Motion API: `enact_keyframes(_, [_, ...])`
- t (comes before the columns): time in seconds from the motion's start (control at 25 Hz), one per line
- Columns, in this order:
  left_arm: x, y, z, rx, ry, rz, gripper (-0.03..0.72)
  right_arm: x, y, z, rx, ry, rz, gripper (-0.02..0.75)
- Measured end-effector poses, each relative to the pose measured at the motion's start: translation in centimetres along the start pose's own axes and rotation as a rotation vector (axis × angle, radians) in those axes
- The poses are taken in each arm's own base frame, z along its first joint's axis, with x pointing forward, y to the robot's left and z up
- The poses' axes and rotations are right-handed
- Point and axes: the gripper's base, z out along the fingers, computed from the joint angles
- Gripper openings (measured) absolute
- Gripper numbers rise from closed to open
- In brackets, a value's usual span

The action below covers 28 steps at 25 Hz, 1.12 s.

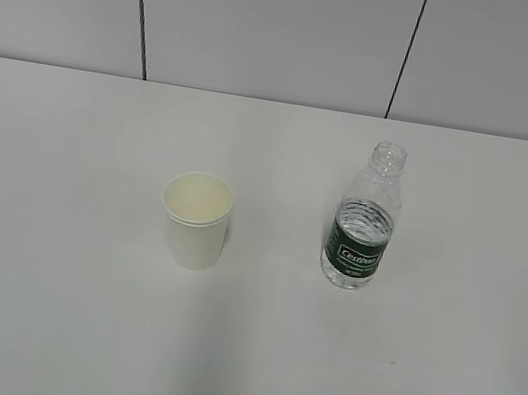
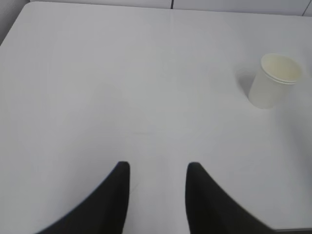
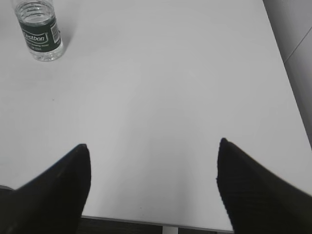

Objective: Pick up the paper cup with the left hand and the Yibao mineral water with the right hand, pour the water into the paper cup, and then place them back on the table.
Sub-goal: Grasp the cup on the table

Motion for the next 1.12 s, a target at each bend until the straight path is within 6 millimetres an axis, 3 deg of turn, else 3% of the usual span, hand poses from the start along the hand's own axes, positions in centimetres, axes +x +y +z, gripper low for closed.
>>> enact_keyframes(1.12, [0.0,0.0,0.0,0.0,0.0,0.0,0.287,0.0,-0.02,0.0,0.002,0.0,0.003,0.592])
